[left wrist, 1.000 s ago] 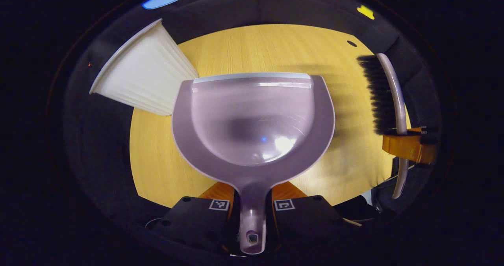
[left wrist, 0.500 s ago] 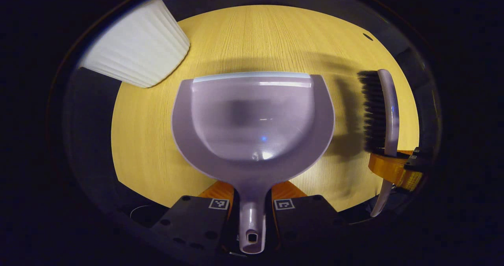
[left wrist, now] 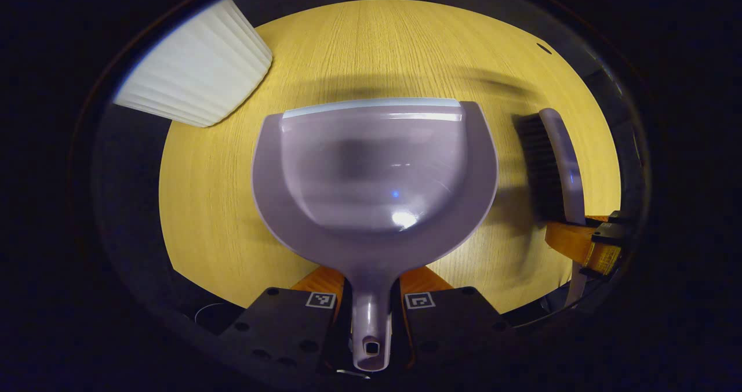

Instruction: Pick up the small broom and dustpan from the desktop, sweep the trash into the dustpan with the broom, and then empty the trash into the garbage bin.

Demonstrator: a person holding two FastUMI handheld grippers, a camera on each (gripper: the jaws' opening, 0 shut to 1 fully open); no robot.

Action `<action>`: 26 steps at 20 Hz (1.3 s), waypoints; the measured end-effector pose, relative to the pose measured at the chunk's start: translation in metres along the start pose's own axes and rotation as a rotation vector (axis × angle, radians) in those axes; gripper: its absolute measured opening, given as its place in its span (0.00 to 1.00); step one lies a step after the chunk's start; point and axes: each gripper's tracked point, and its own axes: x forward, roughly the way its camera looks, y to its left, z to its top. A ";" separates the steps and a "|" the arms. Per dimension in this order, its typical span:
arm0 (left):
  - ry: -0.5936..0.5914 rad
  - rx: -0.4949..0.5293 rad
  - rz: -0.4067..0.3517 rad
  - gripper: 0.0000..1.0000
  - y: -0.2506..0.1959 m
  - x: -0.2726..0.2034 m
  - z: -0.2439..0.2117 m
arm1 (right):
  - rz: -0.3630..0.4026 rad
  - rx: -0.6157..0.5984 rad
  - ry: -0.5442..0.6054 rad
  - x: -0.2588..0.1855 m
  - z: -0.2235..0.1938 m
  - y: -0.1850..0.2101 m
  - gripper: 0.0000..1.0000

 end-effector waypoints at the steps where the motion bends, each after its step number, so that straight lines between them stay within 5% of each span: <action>1: 0.003 -0.001 0.005 0.27 0.001 0.000 0.000 | -0.005 -0.001 0.001 0.001 0.001 -0.001 0.24; 9: -0.012 0.023 0.004 0.29 0.003 0.002 0.001 | -0.013 -0.007 -0.002 0.001 0.000 -0.002 0.28; 10: -0.007 0.032 0.004 0.29 0.004 0.001 0.000 | -0.009 -0.015 -0.001 -0.001 0.000 -0.001 0.22; 11: -0.004 0.041 0.013 0.31 0.005 -0.001 0.001 | -0.008 -0.027 -0.001 -0.001 -0.001 0.000 0.29; 12: -0.022 0.051 0.021 0.32 0.006 -0.002 0.004 | -0.009 -0.029 -0.004 -0.004 0.000 -0.002 0.24; 13: -0.036 0.059 0.040 0.36 0.009 -0.006 0.006 | -0.009 -0.031 -0.010 -0.009 0.001 -0.004 0.39; 18: -0.050 0.074 0.058 0.50 0.011 -0.021 0.006 | -0.012 -0.041 -0.046 -0.022 0.004 -0.005 0.37; 21: -0.053 0.074 0.056 0.54 0.010 -0.029 0.004 | -0.002 -0.054 -0.053 -0.029 0.004 -0.004 0.75; 25: -0.069 0.076 0.066 0.56 0.013 -0.046 0.001 | 0.003 -0.048 -0.077 -0.036 0.006 -0.002 0.75; 26: -0.083 0.082 0.081 0.56 0.016 -0.051 0.003 | 0.004 -0.053 -0.085 -0.042 0.007 -0.003 0.84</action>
